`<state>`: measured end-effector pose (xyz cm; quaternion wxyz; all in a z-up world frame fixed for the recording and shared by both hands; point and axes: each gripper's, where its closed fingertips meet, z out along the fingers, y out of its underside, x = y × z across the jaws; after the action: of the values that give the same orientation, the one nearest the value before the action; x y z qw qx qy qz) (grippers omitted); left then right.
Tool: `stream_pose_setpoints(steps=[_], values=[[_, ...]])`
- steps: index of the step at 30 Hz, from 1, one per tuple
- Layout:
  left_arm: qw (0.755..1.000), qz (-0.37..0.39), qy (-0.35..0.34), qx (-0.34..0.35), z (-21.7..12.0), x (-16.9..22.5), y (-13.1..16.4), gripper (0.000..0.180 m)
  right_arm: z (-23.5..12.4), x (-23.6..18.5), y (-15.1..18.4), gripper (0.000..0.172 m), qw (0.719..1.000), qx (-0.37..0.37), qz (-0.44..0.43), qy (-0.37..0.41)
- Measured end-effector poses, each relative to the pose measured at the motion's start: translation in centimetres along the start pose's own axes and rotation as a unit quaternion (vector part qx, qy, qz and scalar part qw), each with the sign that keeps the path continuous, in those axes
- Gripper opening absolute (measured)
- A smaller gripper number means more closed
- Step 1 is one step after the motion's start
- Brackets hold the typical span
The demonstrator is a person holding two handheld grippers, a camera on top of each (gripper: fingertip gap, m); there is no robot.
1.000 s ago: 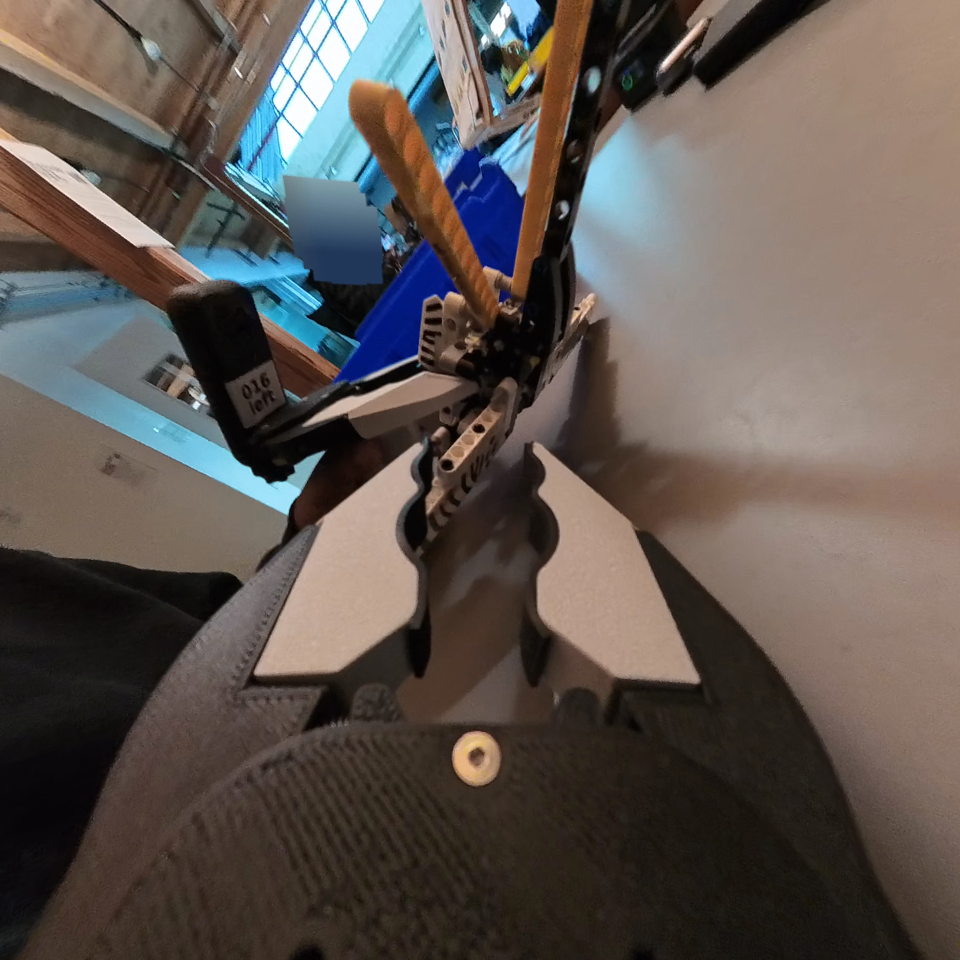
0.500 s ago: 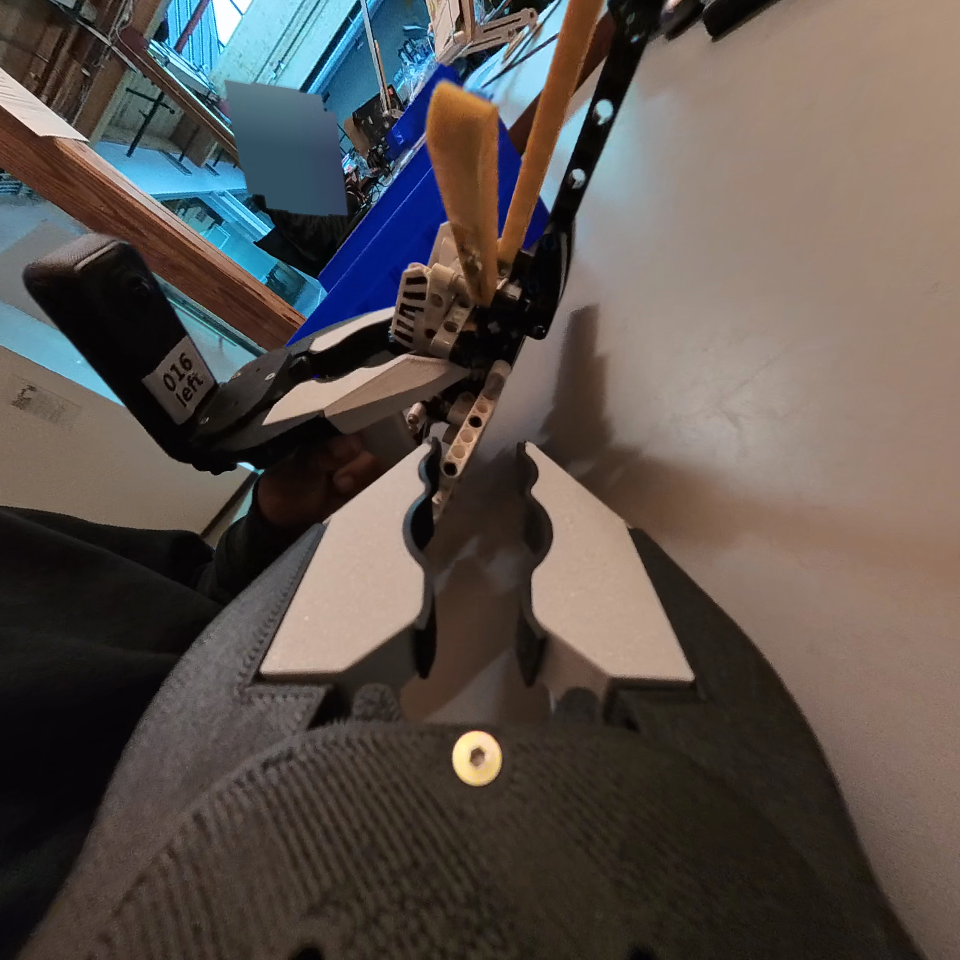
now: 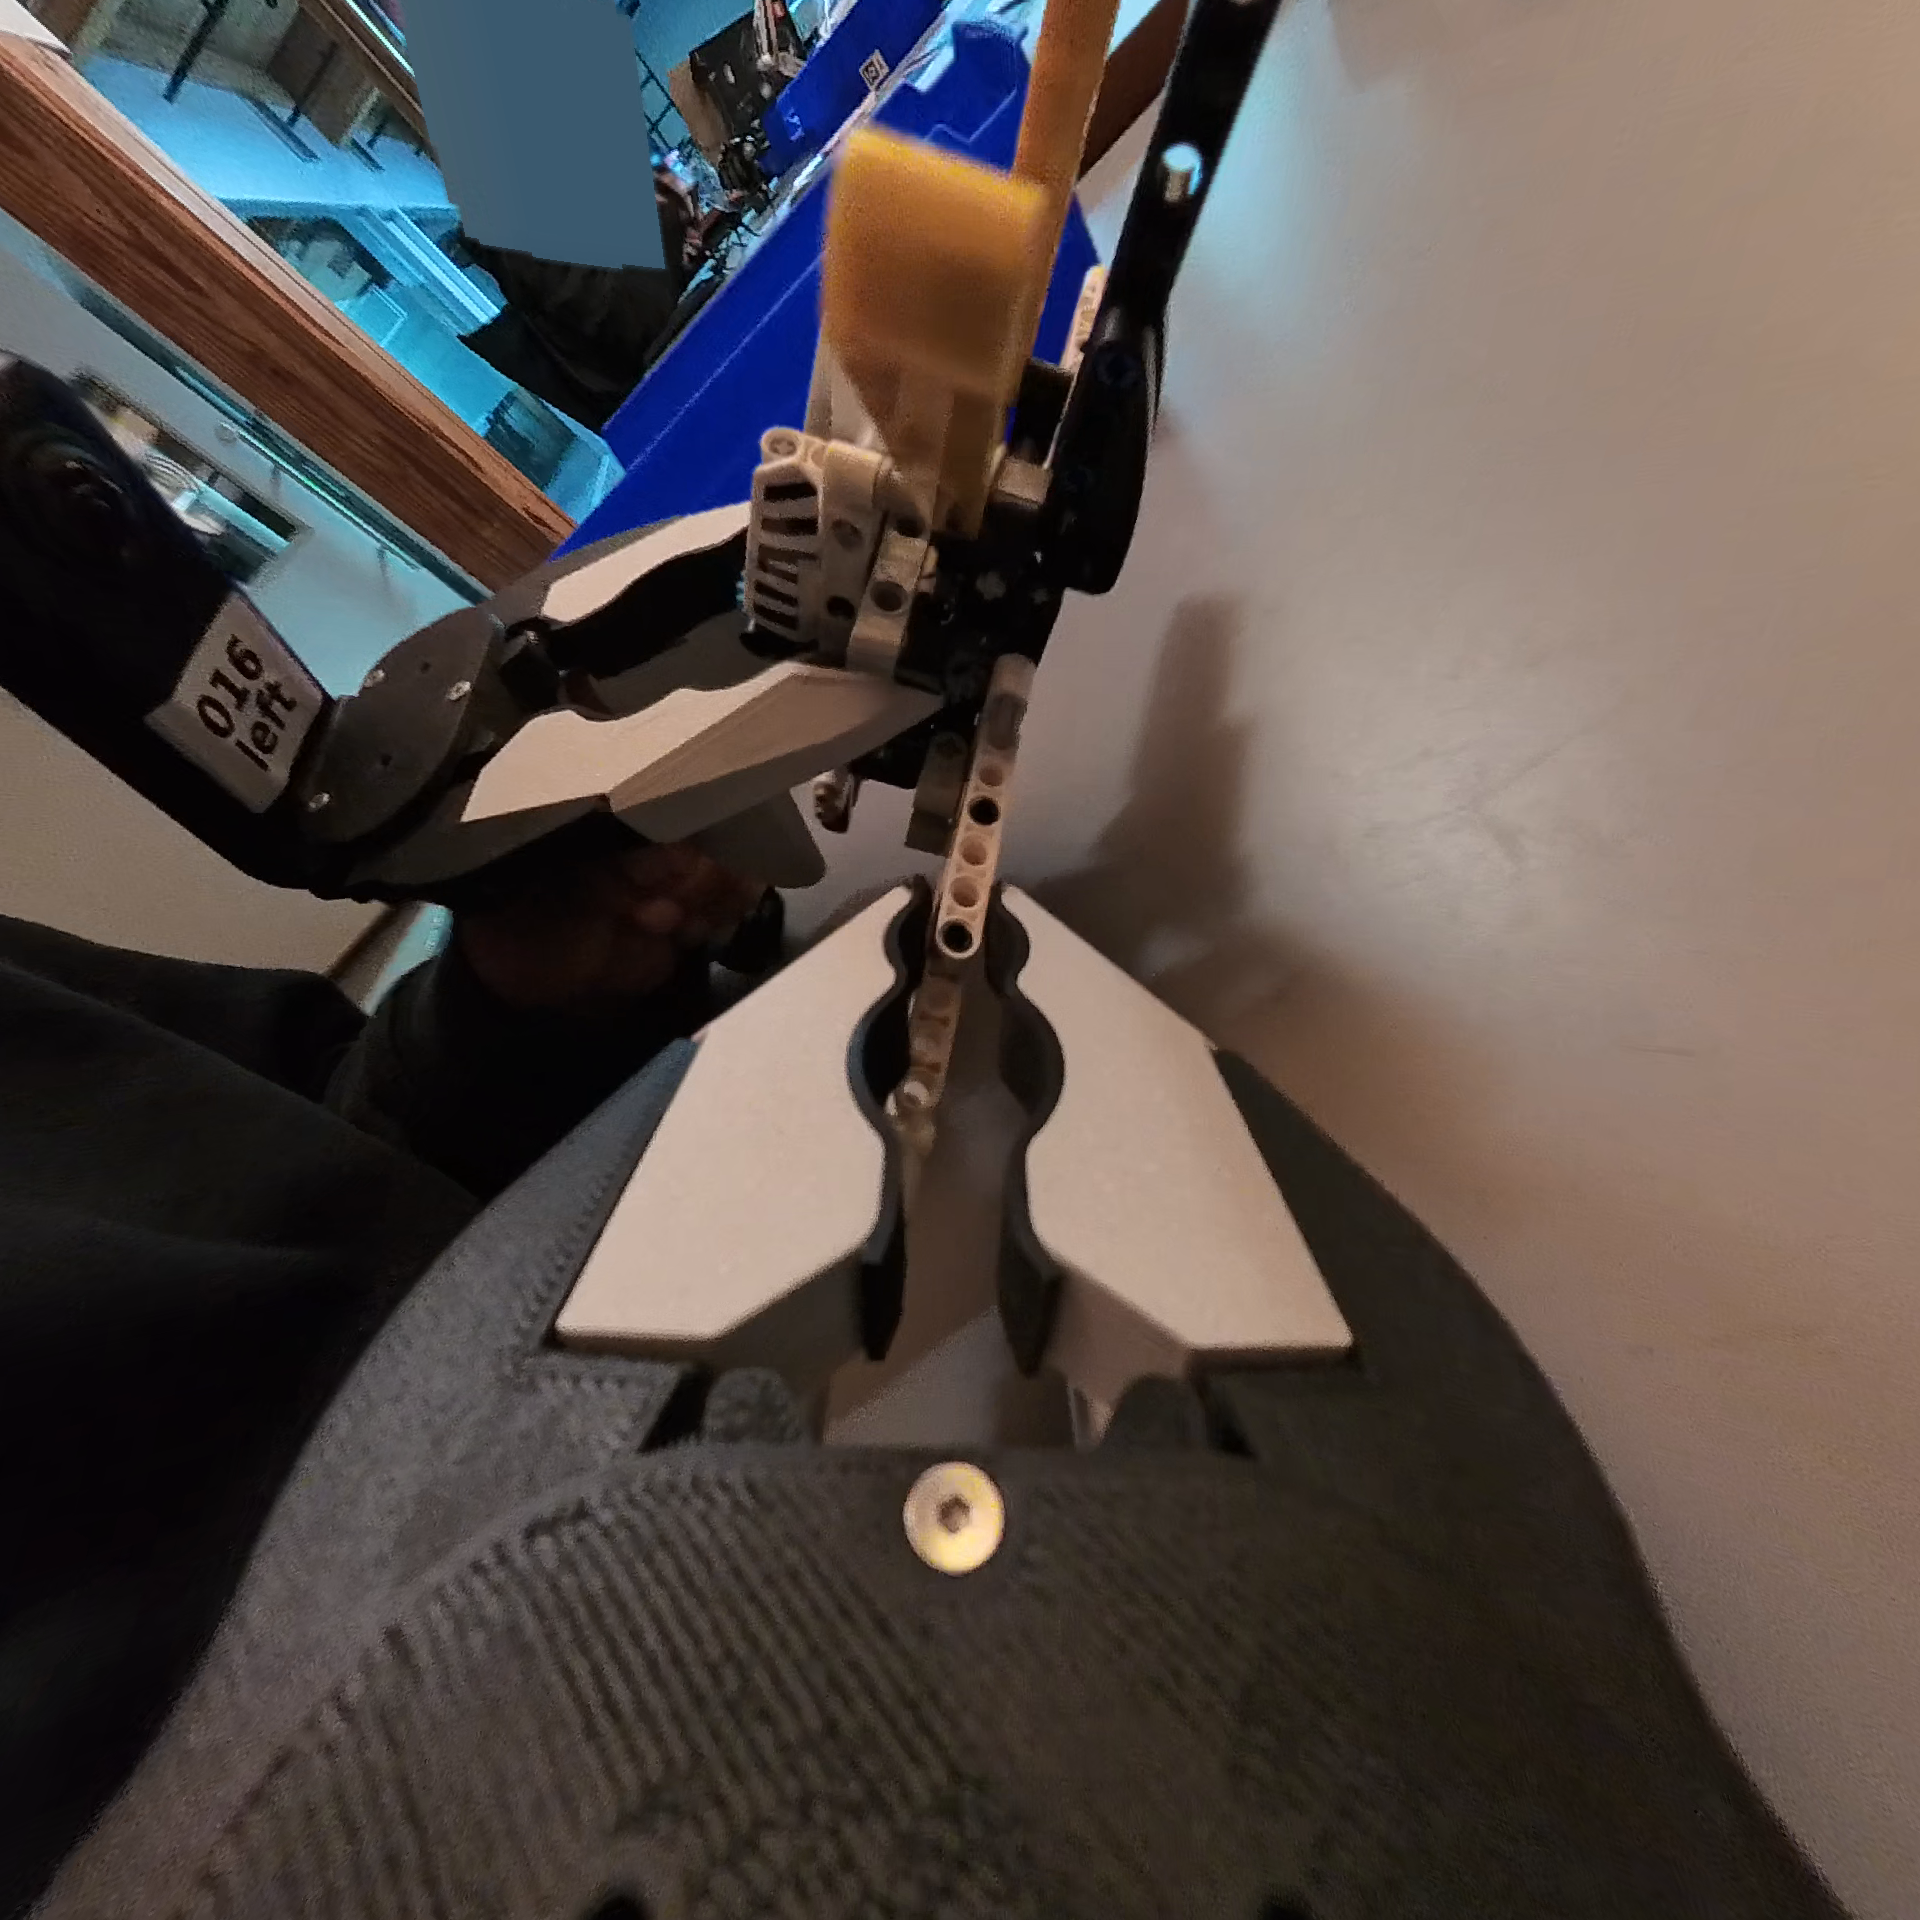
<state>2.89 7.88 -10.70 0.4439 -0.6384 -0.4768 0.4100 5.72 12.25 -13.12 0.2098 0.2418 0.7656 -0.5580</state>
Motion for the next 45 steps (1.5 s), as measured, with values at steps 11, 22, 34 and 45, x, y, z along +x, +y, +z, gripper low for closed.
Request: stream_pose_setpoints(steps=[11, 22, 34, 45], values=[[1.0, 0.004, -0.016, -0.009, -0.3, 0.1, 0.3, 0.059, -0.3, 1.2, -0.8, 0.006, 0.998, 0.035, 0.002, 0.055], [1.0, -0.005, 0.0, -0.018, -0.8, 0.6, 0.7, 0.058, -0.8, 2.0, -1.2, 0.006, 0.996, 0.053, 0.039, 0.058], [0.999, -0.015, 0.024, -0.015, -1.0, 0.9, 0.7, 0.055, -1.0, 2.4, -1.4, 0.007, 0.993, 0.066, 0.033, 0.087], [0.997, -0.018, 0.073, -0.035, -2.4, 0.9, 1.7, 0.052, -0.1, 1.8, 0.7, 0.007, 0.999, -0.032, 0.034, 0.02]])
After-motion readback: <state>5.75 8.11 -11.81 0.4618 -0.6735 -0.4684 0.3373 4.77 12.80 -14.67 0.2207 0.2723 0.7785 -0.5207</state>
